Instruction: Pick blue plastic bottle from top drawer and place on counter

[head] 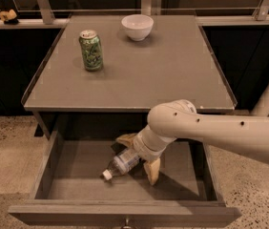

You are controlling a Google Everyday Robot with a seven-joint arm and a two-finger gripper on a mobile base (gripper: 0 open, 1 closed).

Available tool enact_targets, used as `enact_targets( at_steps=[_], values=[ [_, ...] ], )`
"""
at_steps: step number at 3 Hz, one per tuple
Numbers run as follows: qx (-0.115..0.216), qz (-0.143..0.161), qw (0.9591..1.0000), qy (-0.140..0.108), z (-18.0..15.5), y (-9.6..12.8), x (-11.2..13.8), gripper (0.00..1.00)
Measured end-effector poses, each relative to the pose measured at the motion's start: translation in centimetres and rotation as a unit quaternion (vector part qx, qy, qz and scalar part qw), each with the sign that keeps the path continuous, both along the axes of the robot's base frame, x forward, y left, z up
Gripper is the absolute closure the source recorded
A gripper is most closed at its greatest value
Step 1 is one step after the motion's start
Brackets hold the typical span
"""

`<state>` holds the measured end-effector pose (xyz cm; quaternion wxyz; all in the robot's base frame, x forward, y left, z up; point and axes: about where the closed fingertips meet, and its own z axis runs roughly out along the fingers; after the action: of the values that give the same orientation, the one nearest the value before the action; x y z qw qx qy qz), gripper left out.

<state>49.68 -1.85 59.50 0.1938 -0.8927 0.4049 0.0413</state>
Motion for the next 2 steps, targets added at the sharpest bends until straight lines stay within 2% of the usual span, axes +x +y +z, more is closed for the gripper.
enact_targets(
  at_steps=[1,2],
  values=[
    [0.0,0.0,1.0,0.0,0.0,0.0,0.0,0.19],
    [0.0,0.0,1.0,0.0,0.0,0.0,0.0,0.41]
  ],
)
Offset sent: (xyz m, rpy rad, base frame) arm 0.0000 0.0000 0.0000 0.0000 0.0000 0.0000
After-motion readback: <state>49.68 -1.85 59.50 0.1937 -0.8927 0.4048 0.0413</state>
